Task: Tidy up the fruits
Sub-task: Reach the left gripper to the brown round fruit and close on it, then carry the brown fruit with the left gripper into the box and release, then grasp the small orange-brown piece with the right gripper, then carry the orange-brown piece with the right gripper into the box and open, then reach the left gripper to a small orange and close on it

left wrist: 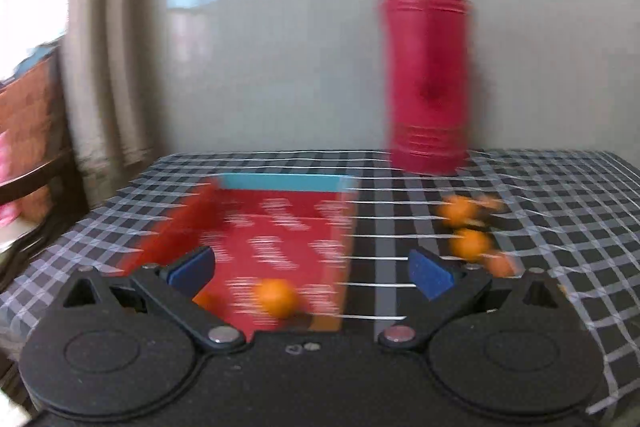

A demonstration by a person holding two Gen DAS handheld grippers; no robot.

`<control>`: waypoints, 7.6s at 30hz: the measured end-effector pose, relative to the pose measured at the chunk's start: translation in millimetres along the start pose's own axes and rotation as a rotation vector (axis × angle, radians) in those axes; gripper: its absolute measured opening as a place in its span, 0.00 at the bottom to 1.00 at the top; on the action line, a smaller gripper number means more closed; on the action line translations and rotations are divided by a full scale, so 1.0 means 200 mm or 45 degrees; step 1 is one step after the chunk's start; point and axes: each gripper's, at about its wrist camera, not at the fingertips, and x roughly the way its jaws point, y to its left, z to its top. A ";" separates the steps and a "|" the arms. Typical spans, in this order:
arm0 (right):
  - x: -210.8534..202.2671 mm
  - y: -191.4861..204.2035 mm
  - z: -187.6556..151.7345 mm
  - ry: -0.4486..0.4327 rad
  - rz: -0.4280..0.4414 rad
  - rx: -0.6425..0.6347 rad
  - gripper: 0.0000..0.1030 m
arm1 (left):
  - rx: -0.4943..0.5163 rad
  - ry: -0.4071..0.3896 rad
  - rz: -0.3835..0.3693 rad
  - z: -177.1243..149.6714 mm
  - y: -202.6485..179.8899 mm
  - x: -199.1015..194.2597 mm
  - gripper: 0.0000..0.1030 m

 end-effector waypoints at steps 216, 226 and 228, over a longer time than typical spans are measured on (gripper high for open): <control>0.44 -0.12 0.02 0.374 0.520 0.223 1.00 | 0.187 0.062 -0.067 -0.03 -0.48 0.34 0.84; 0.53 -0.20 0.03 0.442 0.533 0.337 1.00 | 0.255 0.058 -0.094 -0.03 -0.59 0.47 0.72; 0.54 -0.22 0.03 0.456 0.539 0.361 1.00 | 0.258 0.065 -0.099 -0.02 -0.59 0.50 0.71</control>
